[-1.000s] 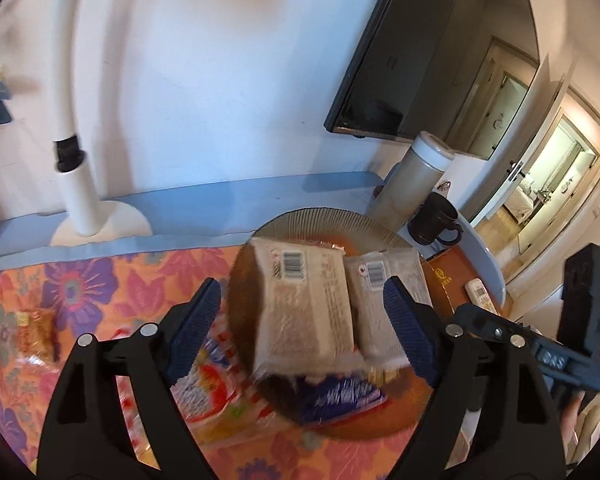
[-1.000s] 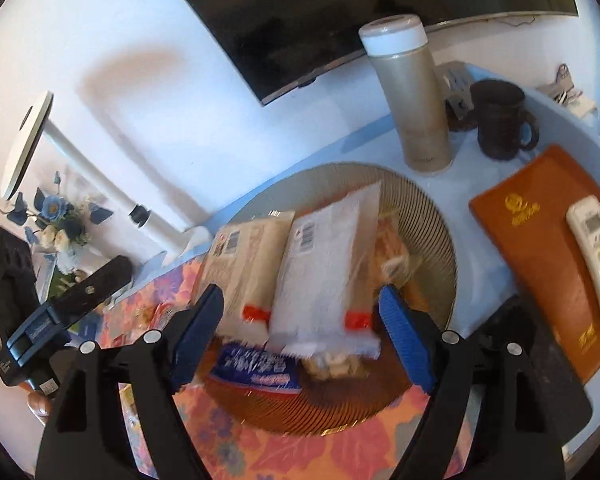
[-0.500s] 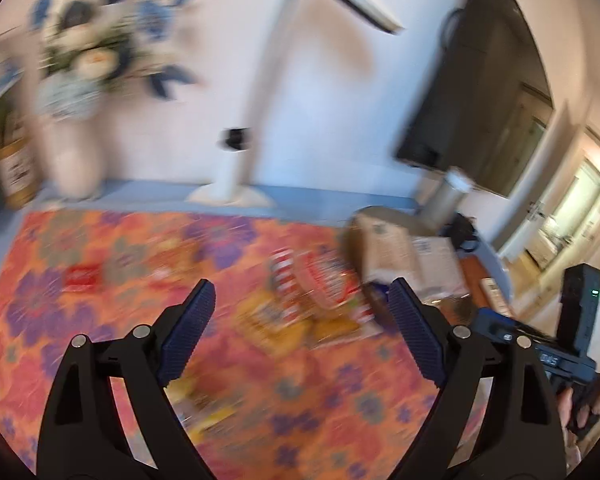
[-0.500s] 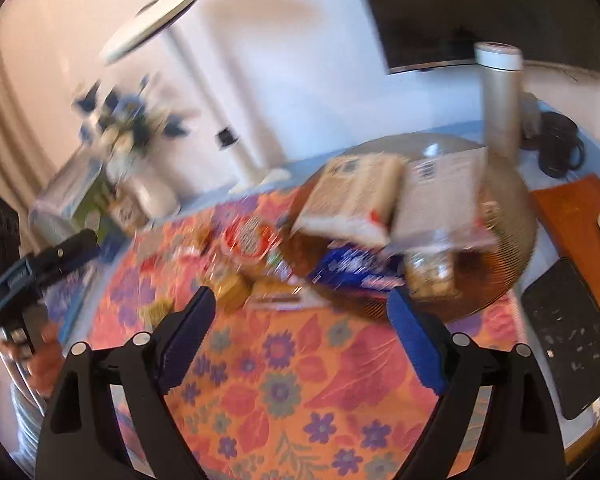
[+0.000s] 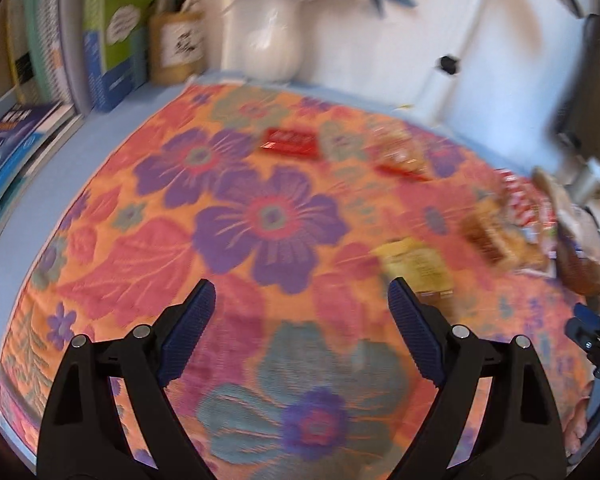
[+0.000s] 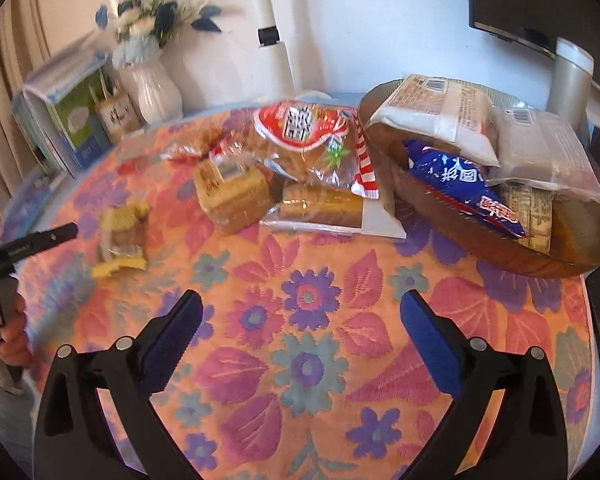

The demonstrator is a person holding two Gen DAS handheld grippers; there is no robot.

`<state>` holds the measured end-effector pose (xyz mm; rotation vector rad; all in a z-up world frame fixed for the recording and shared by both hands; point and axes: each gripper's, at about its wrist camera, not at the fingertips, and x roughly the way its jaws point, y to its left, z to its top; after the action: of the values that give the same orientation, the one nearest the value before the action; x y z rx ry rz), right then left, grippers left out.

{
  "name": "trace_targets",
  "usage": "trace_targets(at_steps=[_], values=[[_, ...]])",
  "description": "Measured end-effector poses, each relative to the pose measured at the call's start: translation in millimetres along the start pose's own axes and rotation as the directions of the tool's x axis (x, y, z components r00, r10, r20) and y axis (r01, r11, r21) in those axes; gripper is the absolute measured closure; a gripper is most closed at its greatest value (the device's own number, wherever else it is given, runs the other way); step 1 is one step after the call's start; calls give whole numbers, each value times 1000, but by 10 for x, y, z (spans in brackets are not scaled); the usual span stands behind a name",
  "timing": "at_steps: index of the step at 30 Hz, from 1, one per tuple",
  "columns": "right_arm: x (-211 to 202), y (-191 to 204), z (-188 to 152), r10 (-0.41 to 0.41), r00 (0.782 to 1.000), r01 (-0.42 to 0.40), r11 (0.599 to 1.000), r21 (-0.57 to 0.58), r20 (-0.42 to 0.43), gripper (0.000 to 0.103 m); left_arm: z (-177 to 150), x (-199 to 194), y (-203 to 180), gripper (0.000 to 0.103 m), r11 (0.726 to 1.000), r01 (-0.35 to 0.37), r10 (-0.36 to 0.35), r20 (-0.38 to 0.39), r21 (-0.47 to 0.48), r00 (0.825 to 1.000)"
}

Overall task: Organize snacks
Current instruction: 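Move both open grippers back over the snacks on the floral cloth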

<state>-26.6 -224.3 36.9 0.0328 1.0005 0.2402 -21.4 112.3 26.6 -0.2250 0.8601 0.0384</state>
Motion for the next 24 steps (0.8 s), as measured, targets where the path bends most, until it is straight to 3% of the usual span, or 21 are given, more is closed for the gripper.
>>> trace_targets(at_steps=[3,11,24], values=[[115,3,-44,-28,999,28,999,-15,-20,5,-32,96,106,15,999,1,-2,-13,-38,1000],[164,-169,-38,10,999,-8,998,55,-40,5,-61,79,297,15,989,82,-81,13,-126,997],[108,8,-97,-63,998,64,998,6,-13,5,-61,99,276,10,988,88,-87,12,-125,996]])
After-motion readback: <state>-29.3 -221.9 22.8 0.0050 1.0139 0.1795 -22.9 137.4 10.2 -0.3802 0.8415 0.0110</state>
